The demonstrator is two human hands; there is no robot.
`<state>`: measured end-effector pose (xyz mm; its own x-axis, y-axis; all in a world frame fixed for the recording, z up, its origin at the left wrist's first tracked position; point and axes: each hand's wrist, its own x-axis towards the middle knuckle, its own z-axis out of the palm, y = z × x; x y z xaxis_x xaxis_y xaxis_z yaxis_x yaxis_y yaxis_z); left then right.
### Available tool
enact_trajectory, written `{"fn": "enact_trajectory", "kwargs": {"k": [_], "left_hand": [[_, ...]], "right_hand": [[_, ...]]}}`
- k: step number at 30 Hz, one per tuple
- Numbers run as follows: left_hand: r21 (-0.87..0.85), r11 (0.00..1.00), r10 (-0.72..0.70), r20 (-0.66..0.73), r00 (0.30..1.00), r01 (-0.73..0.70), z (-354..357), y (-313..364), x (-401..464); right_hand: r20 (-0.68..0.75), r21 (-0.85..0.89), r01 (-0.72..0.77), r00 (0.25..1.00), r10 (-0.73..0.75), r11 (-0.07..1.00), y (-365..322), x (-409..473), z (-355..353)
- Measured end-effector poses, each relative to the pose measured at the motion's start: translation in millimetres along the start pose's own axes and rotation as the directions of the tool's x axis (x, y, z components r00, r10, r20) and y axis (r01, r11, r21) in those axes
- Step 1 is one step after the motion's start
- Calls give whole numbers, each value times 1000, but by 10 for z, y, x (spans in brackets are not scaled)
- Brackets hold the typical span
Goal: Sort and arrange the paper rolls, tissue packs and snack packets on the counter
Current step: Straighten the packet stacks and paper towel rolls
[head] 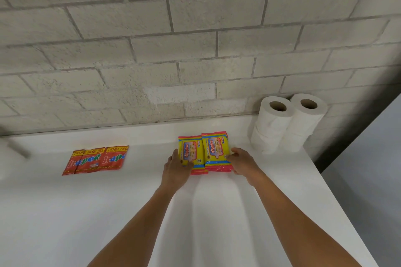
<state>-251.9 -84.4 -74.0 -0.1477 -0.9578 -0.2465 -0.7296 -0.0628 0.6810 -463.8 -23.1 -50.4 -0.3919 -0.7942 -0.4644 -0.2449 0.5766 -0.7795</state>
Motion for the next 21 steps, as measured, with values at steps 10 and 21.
{"fn": "enact_trajectory", "kwargs": {"k": [10,21], "left_hand": [[44,991,127,32,991,-129,-173,-266,-721],[36,962,274,-64,960,-272,-594,-682,-1492]], "right_hand": [[-99,-198,249,957,-272,948,228,-643,172],[-184,-271,380,881,-435,884,98,-1367,577]]}}
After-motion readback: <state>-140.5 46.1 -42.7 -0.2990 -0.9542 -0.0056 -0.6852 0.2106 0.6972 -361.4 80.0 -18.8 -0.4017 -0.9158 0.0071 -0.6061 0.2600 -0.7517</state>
